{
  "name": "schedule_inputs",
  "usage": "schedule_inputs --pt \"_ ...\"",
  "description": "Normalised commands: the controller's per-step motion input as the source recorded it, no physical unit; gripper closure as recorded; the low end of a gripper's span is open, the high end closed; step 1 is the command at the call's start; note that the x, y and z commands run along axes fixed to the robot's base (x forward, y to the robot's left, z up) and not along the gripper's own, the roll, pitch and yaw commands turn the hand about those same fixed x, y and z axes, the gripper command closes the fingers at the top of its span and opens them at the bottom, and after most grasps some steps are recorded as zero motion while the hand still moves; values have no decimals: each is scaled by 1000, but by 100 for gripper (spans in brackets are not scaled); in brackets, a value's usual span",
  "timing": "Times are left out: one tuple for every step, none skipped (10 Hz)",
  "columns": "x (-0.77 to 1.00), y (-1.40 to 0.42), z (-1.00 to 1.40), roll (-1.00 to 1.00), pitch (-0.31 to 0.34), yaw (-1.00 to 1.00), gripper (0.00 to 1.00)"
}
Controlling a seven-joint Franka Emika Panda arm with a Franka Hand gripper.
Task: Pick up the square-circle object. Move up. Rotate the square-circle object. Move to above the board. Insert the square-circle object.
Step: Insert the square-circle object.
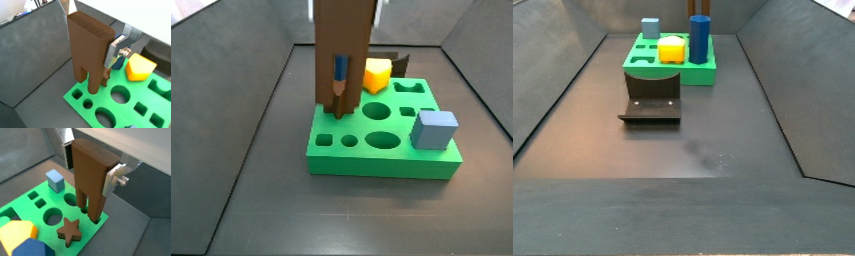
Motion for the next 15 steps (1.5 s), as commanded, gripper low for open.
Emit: schedule_inputs --pt "-29 0 0 0 0 0 100" --pt "-89 -34 -203 156 0 0 100" --pt "-97 -263 -297 423 -31 46 100" --pt "-160 -377 -306 500 -86 97 100" --pt "0 -397 -329 463 -129 0 100" --pt "0 -377 -366 457 -103 0 100" --pt "54 -286 -474 361 -73 0 100" --pt "266 -106 -397 217 0 -89 100" --pt "246 -9 -351 159 13 -114 100" --pt "137 0 -297 120 30 -80 100" --pt "29 0 -240 43 31 -46 100" --pt "-26 0 -217 -10 0 0 100" --pt "-197 0 -89 -81 -50 6 100" --pt "-131 -6 -37 -123 -139 103 100" --pt "0 0 -146 -209 -97 71 100"
